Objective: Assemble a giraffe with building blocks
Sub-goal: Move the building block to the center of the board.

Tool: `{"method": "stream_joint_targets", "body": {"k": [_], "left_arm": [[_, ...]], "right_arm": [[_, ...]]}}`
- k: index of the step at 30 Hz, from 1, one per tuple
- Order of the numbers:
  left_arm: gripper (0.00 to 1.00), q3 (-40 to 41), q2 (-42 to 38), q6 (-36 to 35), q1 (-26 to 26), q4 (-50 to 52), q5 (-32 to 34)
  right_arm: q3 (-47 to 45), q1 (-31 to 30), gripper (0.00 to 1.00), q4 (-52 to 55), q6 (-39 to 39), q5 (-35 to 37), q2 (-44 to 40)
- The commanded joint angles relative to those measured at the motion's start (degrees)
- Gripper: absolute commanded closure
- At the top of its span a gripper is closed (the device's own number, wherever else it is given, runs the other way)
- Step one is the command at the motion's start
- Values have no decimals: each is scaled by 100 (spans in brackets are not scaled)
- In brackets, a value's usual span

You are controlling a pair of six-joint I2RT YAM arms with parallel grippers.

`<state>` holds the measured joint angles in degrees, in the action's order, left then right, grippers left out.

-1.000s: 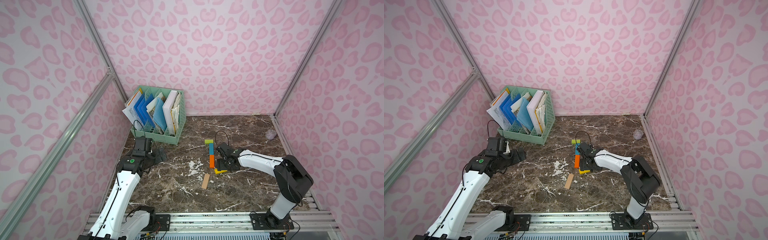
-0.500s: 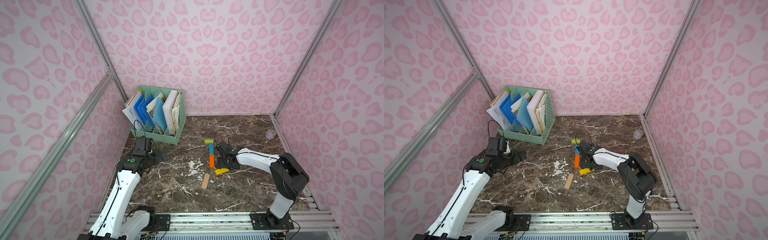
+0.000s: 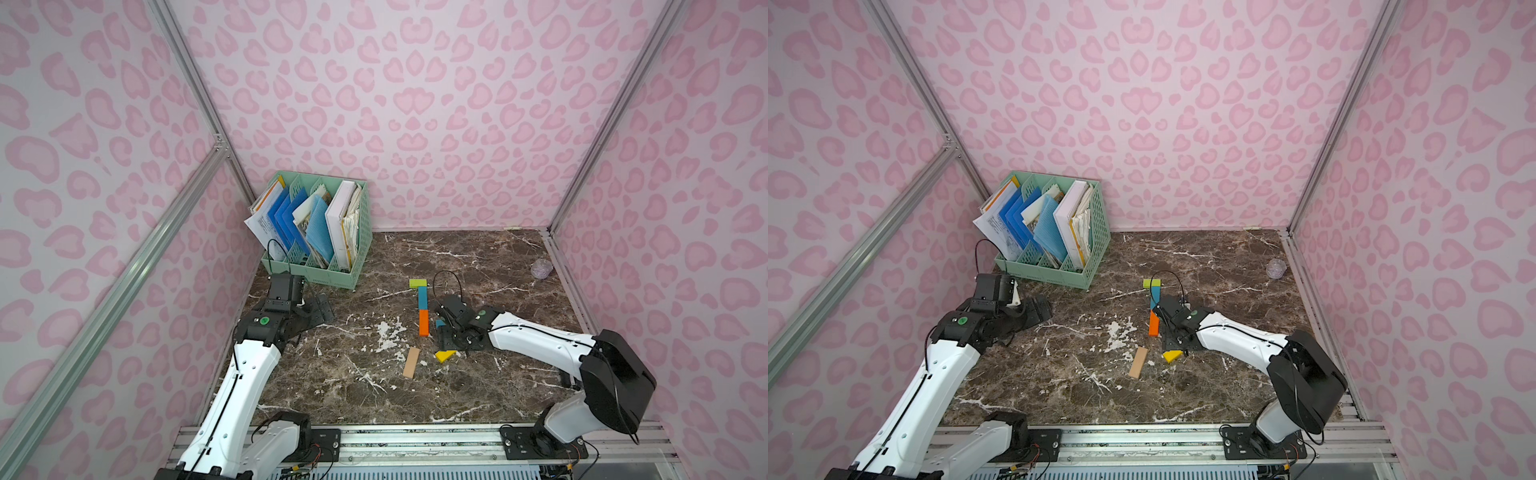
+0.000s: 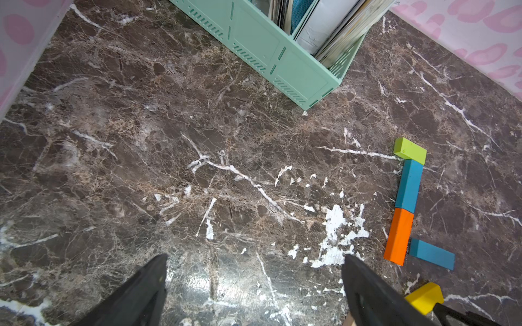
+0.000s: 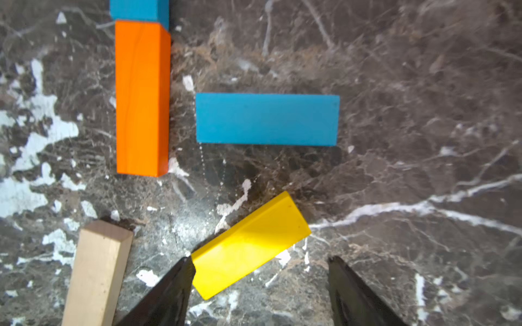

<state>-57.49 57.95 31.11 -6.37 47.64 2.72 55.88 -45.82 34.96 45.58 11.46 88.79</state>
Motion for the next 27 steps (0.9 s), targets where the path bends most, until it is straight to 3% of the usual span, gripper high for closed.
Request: {"method": "stream_joint_targets", "body": {"k": [1,6,11,21,27], "left_arm": [[1,-54,43,-62,-1,82,0],[1,-27,32,-70,0,90,31],[1,6,-4,-105,4,140,75],[1,186,-58,-84,2,47,73],[2,196,-15,-40,3,-27,4]], "right_arm": [[256,319,20,78,-186,143,241],[553,863,20,-182,-513,-8,937],[546,927,20,-202,-616,53,1259],[-1102,236,20,-223,-11,-92,-33],[-1081,285,19,-169,-24,-31,-167]]}}
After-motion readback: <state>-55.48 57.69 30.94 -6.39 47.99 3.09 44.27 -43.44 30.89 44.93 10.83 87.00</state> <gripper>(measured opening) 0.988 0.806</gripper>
